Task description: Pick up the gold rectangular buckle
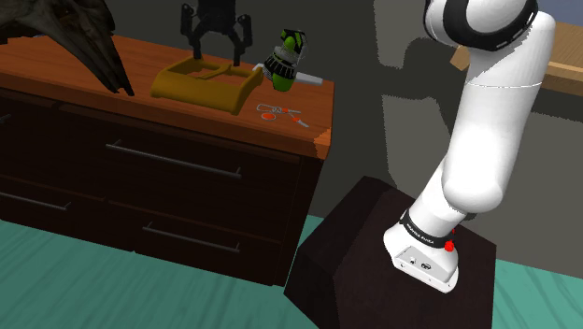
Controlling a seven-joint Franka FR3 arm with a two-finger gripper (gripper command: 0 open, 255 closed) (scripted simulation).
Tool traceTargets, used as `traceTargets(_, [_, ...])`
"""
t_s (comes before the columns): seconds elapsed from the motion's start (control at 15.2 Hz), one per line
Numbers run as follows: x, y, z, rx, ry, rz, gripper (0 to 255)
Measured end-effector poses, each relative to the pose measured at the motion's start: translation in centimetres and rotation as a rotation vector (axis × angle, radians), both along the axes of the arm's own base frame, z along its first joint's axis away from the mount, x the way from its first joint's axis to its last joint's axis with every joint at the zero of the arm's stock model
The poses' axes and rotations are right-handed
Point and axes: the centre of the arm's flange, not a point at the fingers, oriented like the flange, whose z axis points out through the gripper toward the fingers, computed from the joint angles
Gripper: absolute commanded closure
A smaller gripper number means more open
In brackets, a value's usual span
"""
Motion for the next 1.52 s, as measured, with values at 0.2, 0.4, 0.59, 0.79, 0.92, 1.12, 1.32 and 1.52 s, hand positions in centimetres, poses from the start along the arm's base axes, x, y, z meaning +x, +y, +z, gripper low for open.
traceTargets(0.2, [0.4, 0.2, -1.1, 0.001, 0.0, -0.008, 0])
traceTargets(0.4, [0.5, 0.2, -2.9, 0.001, 0.0, -0.009, 0])
traceTargets(0.59, [0.5, 0.2, -3.5, 0.001, 0.0, -0.01, 255])
traceTargets(0.79, [0.5, 0.2, -3.5, 0.001, -0.001, -0.01, 255])
traceTargets(0.92, [0.5, 0.2, -3.5, 0.001, -0.001, -0.01, 255])
traceTargets(1.12, [0.5, 0.2, -3.5, 0.001, -0.001, -0.01, 255])
traceTargets(1.32, [0.5, 0.2, -2.9, 0.001, 0.0, -0.01, 255])
traceTargets(1.52, [0.5, 0.1, -1.4, 0.001, 0.0, -0.01, 255])
